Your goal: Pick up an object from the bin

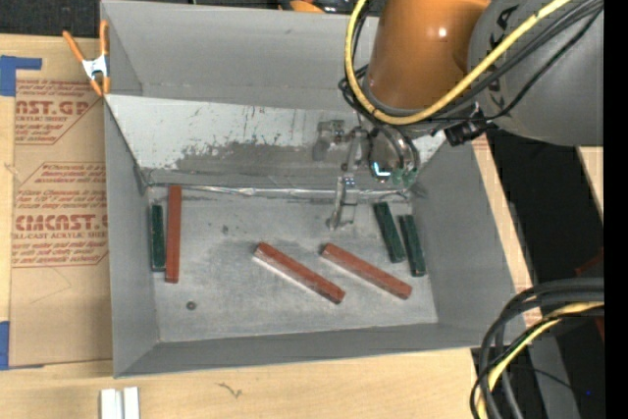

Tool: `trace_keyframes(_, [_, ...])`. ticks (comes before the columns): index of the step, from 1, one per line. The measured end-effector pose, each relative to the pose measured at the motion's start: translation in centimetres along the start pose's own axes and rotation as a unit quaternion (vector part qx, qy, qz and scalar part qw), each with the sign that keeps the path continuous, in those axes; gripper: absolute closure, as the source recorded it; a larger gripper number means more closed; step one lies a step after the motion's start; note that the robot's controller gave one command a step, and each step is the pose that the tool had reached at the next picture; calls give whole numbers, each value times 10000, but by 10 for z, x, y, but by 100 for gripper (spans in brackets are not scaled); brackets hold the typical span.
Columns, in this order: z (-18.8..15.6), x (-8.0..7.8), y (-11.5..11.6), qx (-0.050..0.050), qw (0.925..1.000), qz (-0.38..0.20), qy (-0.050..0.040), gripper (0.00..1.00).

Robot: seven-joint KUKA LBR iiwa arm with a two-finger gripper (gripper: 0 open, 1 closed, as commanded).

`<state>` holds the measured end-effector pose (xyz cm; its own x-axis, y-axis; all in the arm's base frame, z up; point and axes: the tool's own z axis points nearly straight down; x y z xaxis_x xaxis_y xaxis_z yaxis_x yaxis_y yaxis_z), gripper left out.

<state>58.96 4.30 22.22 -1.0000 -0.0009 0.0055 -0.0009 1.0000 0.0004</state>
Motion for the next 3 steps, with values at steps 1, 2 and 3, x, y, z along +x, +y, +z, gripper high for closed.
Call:
trace_keyframes(1, [112,48,10,-3,9999,-105,15,0])
trace_keyframes(2, [156,58,29,-7,9999,126,-4,0])
trace_keyframes(3, [153,56,28,-7,9999,131,-26,100])
